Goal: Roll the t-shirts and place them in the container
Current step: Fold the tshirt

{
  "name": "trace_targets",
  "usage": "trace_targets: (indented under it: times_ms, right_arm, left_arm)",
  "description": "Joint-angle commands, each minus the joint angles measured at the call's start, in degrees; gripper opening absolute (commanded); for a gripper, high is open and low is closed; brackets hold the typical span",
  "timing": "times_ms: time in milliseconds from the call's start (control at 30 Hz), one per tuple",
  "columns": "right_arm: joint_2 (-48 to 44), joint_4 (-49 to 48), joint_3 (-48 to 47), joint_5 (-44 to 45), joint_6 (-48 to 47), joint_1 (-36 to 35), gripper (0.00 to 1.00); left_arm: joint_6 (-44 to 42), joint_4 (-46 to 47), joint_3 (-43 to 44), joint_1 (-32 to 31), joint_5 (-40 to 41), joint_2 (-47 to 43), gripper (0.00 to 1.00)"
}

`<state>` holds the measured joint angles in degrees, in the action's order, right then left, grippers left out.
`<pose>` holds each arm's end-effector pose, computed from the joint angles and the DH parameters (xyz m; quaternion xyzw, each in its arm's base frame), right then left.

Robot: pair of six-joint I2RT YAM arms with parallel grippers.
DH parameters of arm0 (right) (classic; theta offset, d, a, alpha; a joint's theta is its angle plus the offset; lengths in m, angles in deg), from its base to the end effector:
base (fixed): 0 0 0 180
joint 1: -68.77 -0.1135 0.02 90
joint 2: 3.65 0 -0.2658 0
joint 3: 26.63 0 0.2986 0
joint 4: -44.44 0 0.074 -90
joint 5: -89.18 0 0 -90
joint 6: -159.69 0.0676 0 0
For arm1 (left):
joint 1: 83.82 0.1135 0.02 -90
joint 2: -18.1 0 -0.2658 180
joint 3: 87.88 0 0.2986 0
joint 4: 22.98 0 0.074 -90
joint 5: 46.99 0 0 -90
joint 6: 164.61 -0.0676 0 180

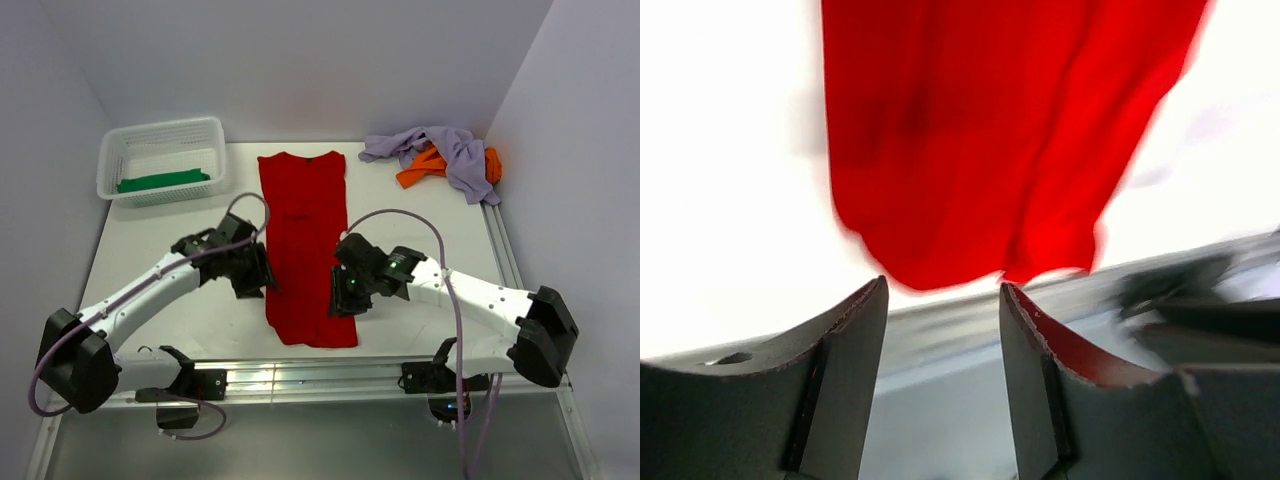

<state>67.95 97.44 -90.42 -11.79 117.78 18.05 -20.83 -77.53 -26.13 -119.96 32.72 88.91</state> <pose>0.1802 0.2407 0.2026 -0.0462 0.9625 0.2507 0.0930 0.2270 -0.1808 0.1916 -0.1285 0.9613 -0.2224 0.0992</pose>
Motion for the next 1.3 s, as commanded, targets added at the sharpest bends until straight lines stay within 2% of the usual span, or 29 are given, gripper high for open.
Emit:
trace_targets:
  times_ms: [0,100,200,233,300,500,900,1267]
  right_arm:
    - [4.3,-1.0,-2.0,4.2,0.5,-3.1,0.36]
    - [7.0,-2.5,-2.7,5.8,1.7,-5.3,0.34]
    - [11.2,-3.0,-5.4,6.7,2.5,-7.1,0.34]
    - [13.5,-2.8,-6.2,7.7,2.7,-7.5,0.34]
    - [16.7,-1.8,-8.8,8.5,3.2,-8.9,0.34]
    - [22.5,0.0,-12.4,9.3,3.9,-10.2,0.36]
    - [26.1,4.7,-12.7,10.9,6.2,-12.3,0.36]
    - [27.5,4.6,-11.2,12.1,6.9,-12.6,0.33]
  left_arm:
    - [-6.2,-2.7,8.7,7.7,-1.1,4.9,0.54]
    - [-9.5,0.3,16.0,12.8,-1.6,12.7,0.52]
    - [-10.7,4.4,27.3,14.8,-3.0,23.8,0.49]
    - [-10.8,5.1,33.3,15.0,-3.2,29.2,0.49]
    - [-10.9,6.7,41.0,15.0,-3.9,34.1,0.48]
    - [-10.5,8.2,55.1,15.1,-7.2,49.3,0.48]
    - [-9.3,16.1,56.1,15.2,-10.0,58.6,0.48]
    - [-10.6,13.9,59.7,15.2,-7.4,64.6,0.47]
